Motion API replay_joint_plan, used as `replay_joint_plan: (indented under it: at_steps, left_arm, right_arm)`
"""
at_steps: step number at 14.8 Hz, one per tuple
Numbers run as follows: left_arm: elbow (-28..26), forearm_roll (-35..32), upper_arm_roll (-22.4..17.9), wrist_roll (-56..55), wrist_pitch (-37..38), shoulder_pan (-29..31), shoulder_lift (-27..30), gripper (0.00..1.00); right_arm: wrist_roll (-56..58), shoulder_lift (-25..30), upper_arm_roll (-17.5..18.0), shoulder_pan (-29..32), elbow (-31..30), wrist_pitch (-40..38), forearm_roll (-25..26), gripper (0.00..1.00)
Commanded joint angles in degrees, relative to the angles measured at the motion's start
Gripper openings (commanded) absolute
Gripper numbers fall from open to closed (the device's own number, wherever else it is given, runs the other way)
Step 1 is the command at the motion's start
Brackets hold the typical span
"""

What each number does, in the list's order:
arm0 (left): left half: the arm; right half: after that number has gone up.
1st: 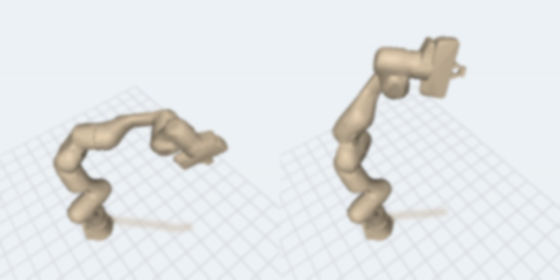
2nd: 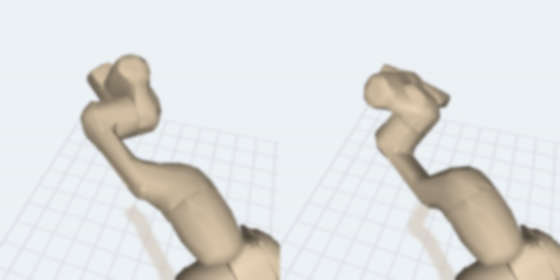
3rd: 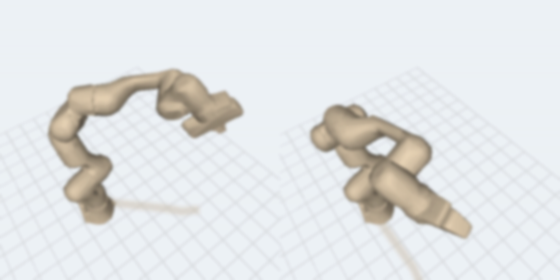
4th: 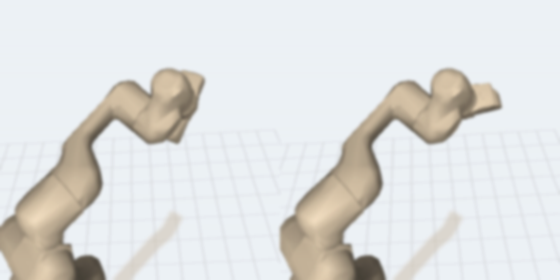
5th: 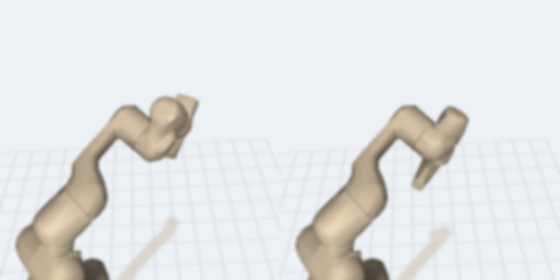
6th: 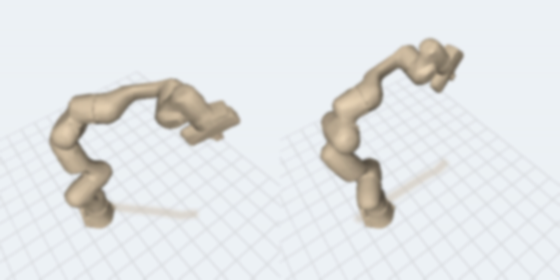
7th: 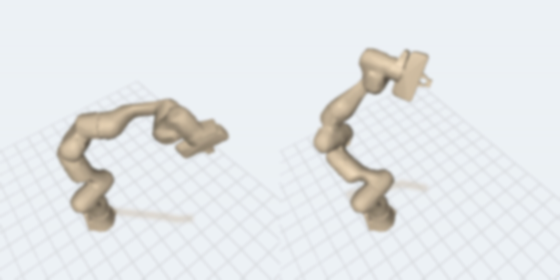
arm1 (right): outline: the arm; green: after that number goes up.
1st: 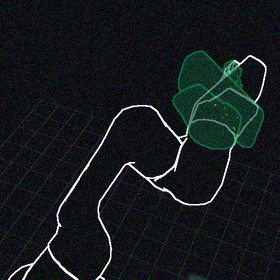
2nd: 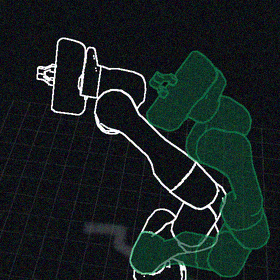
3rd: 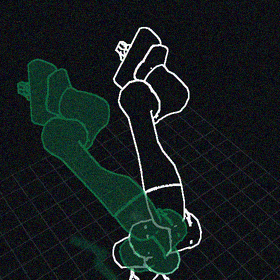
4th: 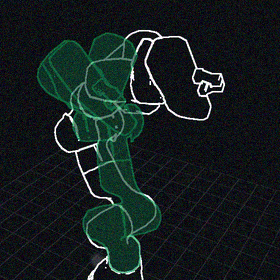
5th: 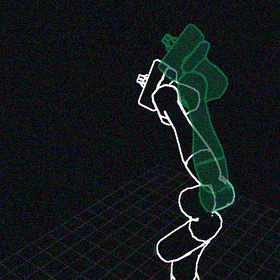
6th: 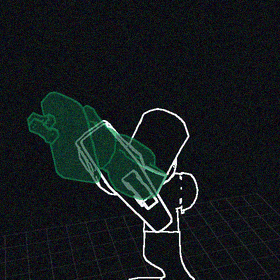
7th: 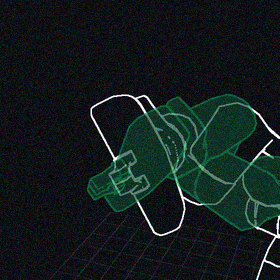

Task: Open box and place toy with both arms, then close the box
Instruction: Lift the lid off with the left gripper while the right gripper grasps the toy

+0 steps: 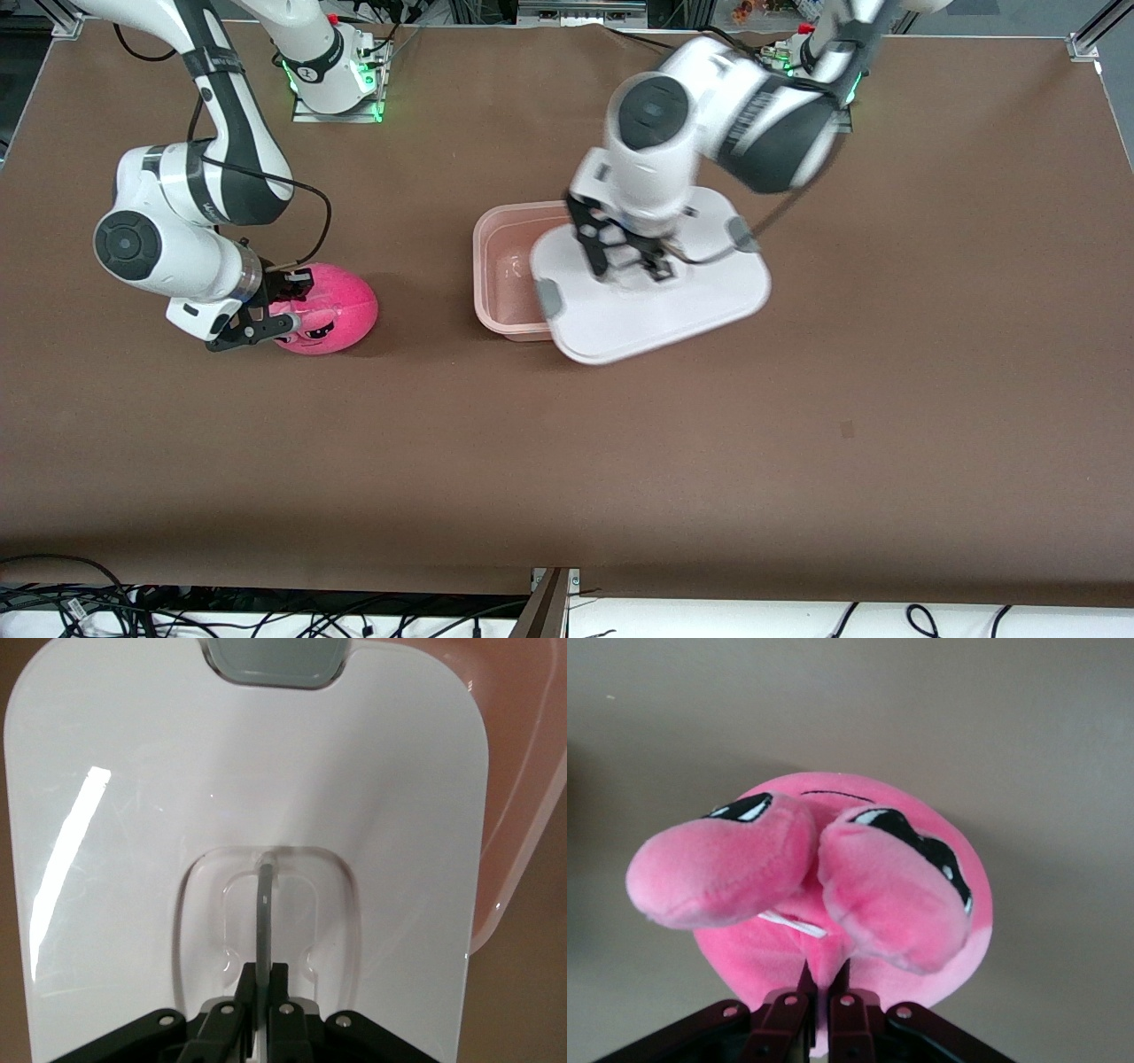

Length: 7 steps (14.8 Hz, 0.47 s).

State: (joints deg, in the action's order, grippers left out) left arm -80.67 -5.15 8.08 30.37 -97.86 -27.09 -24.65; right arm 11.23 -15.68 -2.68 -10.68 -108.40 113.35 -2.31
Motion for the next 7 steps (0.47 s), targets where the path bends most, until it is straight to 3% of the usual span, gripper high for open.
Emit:
replay_joint_plan:
  at_steps: [1,4,7]
  left_arm:
    - [0.25,3.39,0.44,6.87,4.07,10.79,1.45,0.00]
    - [3.75,3.22,0.44,19.33,9.59,22.84,1.36,0.00]
    - [5.26,0.43,-0.87,30.15,11.37,28.65,1.36,0.00]
  right_arm:
    - [2.65,1.00,3.02,-0.04,6.52,-6.54,0.20,0.00]
    - [8.61,0.48,6.71,-0.30,14.60,-14.10,0.38,0.00]
    - [13.19,-0.14,8.21,-5.12,21.11,-19.64,1.26,0.00]
